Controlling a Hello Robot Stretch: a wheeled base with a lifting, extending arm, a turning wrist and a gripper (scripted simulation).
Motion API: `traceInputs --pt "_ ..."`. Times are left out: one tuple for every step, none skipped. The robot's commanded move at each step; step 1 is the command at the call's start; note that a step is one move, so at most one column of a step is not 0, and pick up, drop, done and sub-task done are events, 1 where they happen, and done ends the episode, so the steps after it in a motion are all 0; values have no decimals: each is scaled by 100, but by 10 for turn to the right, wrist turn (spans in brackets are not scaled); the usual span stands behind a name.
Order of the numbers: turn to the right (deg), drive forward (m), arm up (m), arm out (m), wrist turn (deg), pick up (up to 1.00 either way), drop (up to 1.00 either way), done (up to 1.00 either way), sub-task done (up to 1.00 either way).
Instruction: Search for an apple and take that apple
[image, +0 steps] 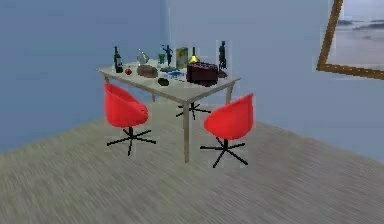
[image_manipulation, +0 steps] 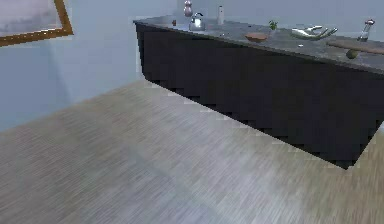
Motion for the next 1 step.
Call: traceInputs --pt "0 25 0 0 0 0 0 0 0"
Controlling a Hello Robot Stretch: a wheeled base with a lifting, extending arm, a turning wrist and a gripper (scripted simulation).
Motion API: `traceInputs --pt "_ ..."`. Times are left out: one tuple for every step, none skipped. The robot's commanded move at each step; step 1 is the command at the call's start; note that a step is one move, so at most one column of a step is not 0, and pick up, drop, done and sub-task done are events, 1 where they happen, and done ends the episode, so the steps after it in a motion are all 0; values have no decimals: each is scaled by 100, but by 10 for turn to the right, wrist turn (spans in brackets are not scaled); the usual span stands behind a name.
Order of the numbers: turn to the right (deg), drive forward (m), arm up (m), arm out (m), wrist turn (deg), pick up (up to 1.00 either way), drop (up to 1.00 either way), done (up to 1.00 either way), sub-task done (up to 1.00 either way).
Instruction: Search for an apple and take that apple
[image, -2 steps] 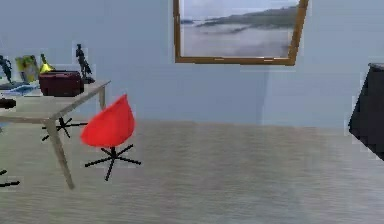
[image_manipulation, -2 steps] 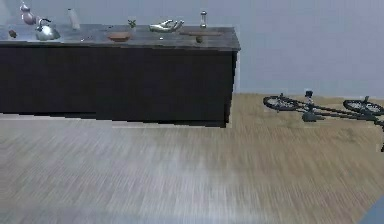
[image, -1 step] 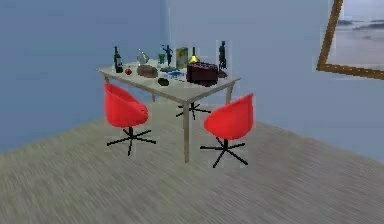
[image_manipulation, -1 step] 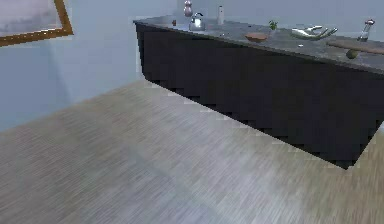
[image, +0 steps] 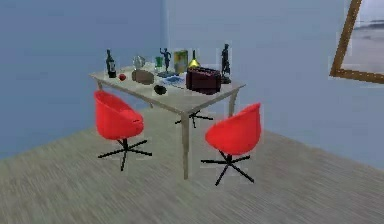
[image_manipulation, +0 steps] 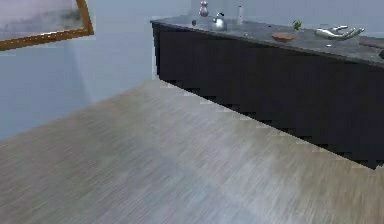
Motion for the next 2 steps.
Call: traceInputs --pt "-180 0 0 0 0 0 0 0 0" --pt "0 100 0 0 0 0 0 0 0"
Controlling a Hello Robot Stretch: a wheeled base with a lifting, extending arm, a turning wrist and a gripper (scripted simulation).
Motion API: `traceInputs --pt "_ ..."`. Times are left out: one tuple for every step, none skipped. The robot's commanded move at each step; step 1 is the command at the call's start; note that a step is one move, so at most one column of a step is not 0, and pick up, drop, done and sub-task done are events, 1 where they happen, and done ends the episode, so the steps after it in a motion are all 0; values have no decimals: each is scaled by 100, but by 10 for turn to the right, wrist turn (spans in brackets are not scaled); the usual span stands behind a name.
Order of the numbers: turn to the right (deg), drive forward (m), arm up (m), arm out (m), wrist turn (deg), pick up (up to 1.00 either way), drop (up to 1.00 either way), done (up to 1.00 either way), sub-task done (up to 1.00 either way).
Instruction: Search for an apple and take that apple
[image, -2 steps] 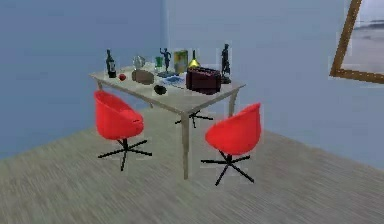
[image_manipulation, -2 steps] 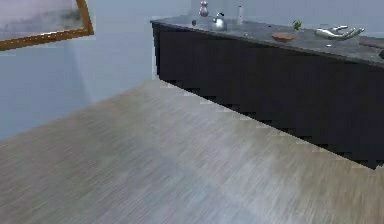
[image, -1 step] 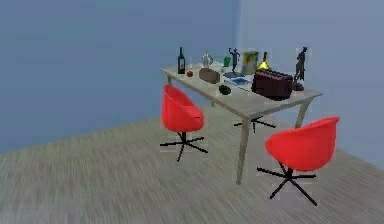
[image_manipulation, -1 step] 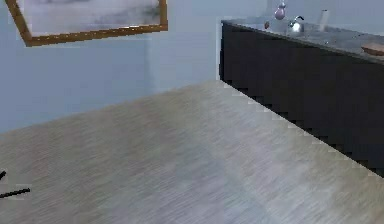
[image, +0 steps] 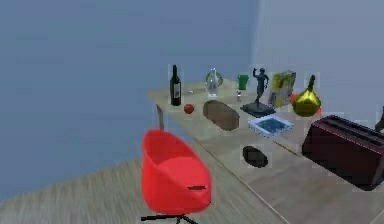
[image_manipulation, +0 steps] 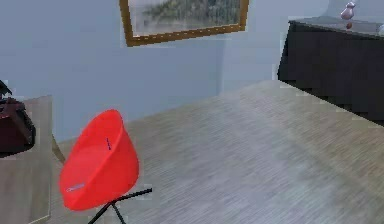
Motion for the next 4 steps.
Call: traceInputs --pt "0 45 0 0 0 0 0 0 0" --pt "-450 0 0 0 0 0 0 0 0" --pt "-420 0 0 0 0 0 0 0 0" --pt "-30 0 0 0 0 0 0 0 0"
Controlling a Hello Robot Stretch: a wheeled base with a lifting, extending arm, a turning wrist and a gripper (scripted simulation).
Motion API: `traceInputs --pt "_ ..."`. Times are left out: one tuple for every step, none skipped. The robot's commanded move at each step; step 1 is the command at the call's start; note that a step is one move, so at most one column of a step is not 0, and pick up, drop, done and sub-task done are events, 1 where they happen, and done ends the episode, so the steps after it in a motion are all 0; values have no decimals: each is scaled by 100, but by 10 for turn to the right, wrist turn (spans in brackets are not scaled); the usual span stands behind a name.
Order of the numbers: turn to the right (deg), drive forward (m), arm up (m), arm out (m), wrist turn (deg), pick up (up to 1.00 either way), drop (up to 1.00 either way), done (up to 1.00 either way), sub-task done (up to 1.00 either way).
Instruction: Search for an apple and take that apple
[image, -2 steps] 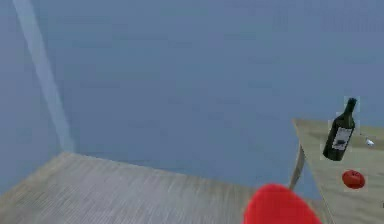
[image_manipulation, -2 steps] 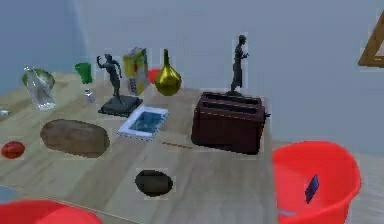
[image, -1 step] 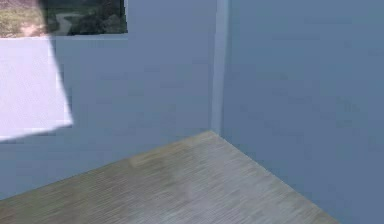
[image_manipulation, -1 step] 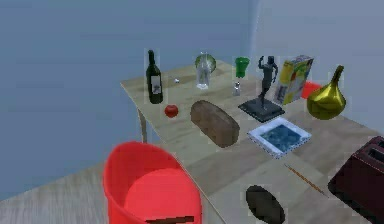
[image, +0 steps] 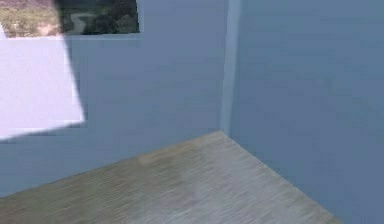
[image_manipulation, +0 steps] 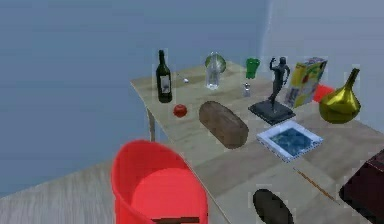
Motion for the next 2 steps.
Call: traceInputs --pt "270 0 0 0 0 0 0 0 0" --pt "0 35 0 0 0 0 0 0 0"
